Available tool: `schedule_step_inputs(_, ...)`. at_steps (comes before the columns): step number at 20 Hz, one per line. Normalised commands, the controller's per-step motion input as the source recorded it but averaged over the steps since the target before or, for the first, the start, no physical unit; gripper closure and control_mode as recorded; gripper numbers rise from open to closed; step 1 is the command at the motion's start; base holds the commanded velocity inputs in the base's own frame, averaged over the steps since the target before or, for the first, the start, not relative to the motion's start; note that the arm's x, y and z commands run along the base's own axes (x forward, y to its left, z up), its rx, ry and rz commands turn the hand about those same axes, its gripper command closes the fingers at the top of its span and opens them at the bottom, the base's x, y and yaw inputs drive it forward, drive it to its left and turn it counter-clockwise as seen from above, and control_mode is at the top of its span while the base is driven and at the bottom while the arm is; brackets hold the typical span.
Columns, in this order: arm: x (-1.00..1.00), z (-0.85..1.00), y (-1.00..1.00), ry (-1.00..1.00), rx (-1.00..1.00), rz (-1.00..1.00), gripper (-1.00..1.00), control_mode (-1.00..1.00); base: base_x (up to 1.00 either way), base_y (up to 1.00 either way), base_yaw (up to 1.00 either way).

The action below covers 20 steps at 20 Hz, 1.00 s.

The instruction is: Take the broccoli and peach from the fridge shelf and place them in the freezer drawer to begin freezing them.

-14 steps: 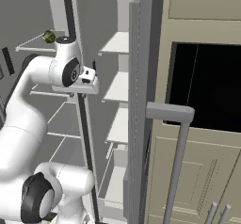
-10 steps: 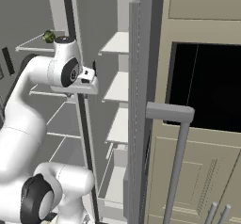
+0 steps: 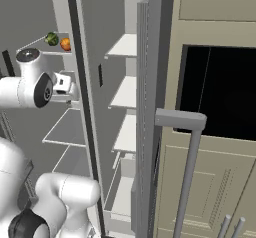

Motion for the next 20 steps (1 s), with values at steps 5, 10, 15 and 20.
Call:
schedule_step_inputs(5,0.12,0.45,0.63,-0.12,-0.03,0.03,-1.00,-1.00,0.00,0.00,0.00)
schedule_step_inputs(10,0.38,0.55,0.04,-0.17,-0.02,0.02,-1.00,-1.00,0.00,0.00,0.00)
schedule_step_inputs(15,0.39,0.66,0.13,-0.17,-0.11,0.00,-1.00,-1.00,0.00,0.00,0.00)
schedule_step_inputs(20,0.36,0.56,0.12,-0.05,-0.11,0.00,-1.00,-1.00,0.00,0.00,0.00)
